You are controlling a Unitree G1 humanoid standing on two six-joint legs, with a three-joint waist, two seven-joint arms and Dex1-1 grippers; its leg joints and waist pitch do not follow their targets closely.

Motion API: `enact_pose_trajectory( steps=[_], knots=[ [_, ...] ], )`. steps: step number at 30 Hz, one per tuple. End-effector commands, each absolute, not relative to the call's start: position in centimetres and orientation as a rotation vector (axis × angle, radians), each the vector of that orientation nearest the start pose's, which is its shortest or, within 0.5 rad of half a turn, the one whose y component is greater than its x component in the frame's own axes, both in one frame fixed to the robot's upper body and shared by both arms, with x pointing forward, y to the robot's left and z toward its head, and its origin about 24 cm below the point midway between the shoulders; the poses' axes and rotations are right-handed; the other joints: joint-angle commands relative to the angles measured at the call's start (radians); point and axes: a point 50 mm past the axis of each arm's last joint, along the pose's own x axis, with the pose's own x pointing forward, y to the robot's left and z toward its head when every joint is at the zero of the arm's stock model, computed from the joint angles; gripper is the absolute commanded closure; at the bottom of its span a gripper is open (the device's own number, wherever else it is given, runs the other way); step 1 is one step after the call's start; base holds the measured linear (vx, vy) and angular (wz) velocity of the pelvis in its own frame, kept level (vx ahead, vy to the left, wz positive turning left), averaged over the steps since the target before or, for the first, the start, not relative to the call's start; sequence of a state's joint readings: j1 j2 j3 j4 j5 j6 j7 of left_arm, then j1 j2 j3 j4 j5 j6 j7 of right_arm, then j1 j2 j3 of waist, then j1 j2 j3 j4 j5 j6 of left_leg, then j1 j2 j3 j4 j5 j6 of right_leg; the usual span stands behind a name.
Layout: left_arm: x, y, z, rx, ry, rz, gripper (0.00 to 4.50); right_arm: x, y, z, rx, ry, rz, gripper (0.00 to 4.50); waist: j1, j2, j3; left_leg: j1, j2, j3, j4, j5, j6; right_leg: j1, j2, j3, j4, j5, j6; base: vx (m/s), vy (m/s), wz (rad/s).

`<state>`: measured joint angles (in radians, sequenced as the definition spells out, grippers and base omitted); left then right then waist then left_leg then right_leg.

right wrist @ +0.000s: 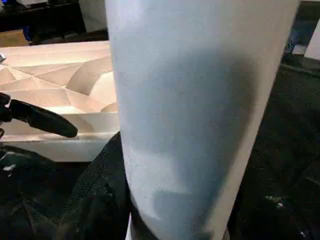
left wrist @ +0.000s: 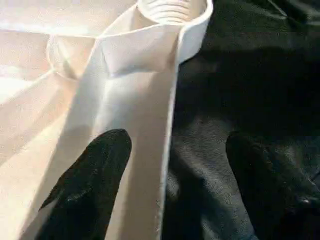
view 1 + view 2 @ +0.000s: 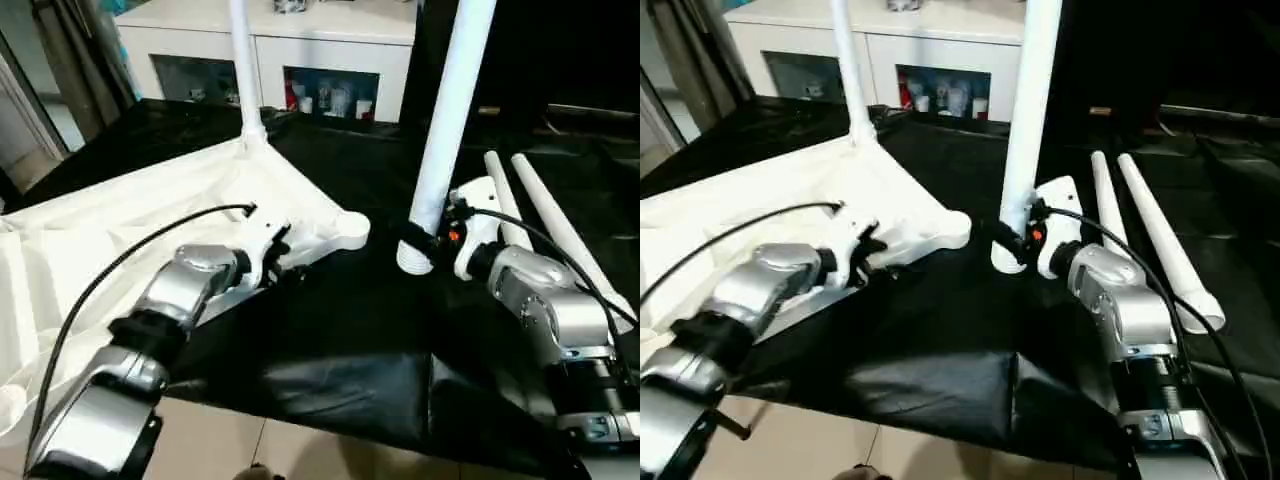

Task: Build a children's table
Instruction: Insert table leg to table base

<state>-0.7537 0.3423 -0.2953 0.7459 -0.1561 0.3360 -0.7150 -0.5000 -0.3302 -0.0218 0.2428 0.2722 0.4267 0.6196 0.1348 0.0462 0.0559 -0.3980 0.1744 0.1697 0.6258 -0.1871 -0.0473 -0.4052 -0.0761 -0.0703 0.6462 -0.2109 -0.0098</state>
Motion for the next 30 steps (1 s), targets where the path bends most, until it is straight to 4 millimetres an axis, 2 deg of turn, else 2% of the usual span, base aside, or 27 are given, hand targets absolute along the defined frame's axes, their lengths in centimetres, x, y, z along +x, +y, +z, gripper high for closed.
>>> enact_pose_trajectory(
  steps=[1,2,6,8,9,11,13,16,18,21,24,30],
  knots=[
    [36.3,14.3,6.6,0.282,0.494,-0.779,1.33,33.2,-16.5,11.0,-0.019,0.159,0.651,2.57,-0.001,0.004,-0.08,0.022,0.046,-0.022,-0.074,-0.142,-0.001,0.063,-0.076,0.05,-0.075,-0.007,-0.227,0.0,0.0,0.0],
    [36.4,14.4,6.6,0.29,0.496,-0.772,1.46,33.1,-16.5,11.0,-0.019,0.159,0.652,2.57,-0.001,0.01,-0.08,0.023,0.048,-0.023,-0.074,-0.142,-0.001,0.062,-0.077,0.05,-0.073,-0.007,-0.229,0.0,0.0,0.0],
    [36.7,14.6,6.4,0.288,0.503,-0.779,1.63,32.8,-16.6,10.9,-0.02,0.166,0.655,2.57,0.002,0.009,-0.082,0.021,0.047,-0.023,-0.072,-0.126,0.008,0.064,-0.076,0.051,-0.073,0.025,-0.228,0.0,0.0,0.0],
    [36.7,14.6,6.2,0.287,0.513,-0.803,1.78,32.7,-16.7,10.8,-0.021,0.169,0.653,2.57,0.003,0.014,-0.082,0.021,0.047,-0.023,-0.071,-0.124,0.012,0.063,-0.077,0.05,-0.072,0.032,-0.233,0.0,0.0,0.0],
    [36.7,14.7,6.0,0.291,0.52,-0.807,1.93,32.7,-16.7,10.8,-0.021,0.169,0.653,2.57,0.004,0.013,-0.083,0.022,0.047,-0.023,-0.071,-0.131,0.012,0.064,-0.078,0.05,-0.073,0.025,-0.236,0.0,0.0,0.0],
    [36.6,14.8,5.7,0.299,0.528,-0.81,1.93,32.6,-16.6,10.8,-0.021,0.17,0.653,2.57,0.004,0.014,-0.081,0.021,0.049,-0.024,-0.074,-0.144,0.009,0.064,-0.079,0.05,-0.075,0.006,-0.237,0.0,0.0,0.0],
    [36.7,14.9,5.7,0.298,0.528,-0.809,2.24,32.6,-16.6,10.8,-0.021,0.169,0.654,2.57,0.004,0.015,-0.082,0.022,0.05,-0.025,-0.074,-0.145,0.008,0.064,-0.08,0.05,-0.073,0.007,-0.238,0.0,0.0,0.0],
    [36.7,15.1,5.5,0.297,0.535,-0.813,2.33,32.6,-16.6,10.8,-0.022,0.168,0.657,2.57,0.004,0.015,-0.081,0.022,0.049,-0.024,-0.075,-0.156,0.008,0.063,-0.08,0.05,-0.076,-0.008,-0.239,0.0,0.0,0.0],
    [36.7,15.2,5.5,0.298,0.535,-0.815,2.66,32.5,-16.5,10.7,-0.024,0.169,0.662,2.57,0.004,0.017,-0.081,0.021,0.049,-0.024,-0.074,-0.152,0.009,0.063,-0.08,0.05,-0.076,-0.001,-0.237,0.0,0.0,0.0],
    [36.7,15.2,5.5,0.296,0.533,-0.834,2.8,32.5,-16.4,10.7,-0.033,0.171,0.671,2.57,0.004,0.017,-0.081,0.023,0.051,-0.024,-0.076,-0.16,0.009,0.062,-0.081,0.05,-0.076,-0.002,-0.243,0.0,0.0,0.0],
    [36.0,15.1,5.2,0.302,0.514,-0.941,3.15,32.4,-16.3,10.7,-0.046,0.17,0.682,2.57,0.005,0.016,-0.08,0.022,0.051,-0.024,-0.076,-0.163,0.01,0.063,-0.082,0.051,-0.078,-0.006,-0.243,0.0,0.0,0.0],
    [34.9,15.2,5.1,0.349,0.495,-1.133,3.54,32.4,-16.2,10.9,-0.049,0.161,0.704,2.57,0.005,0.017,-0.08,0.023,0.056,-0.026,-0.08,-0.168,0.007,0.061,-0.085,0.052,-0.075,0.004,-0.25,0.0,0.0,0.0]
  ],
)
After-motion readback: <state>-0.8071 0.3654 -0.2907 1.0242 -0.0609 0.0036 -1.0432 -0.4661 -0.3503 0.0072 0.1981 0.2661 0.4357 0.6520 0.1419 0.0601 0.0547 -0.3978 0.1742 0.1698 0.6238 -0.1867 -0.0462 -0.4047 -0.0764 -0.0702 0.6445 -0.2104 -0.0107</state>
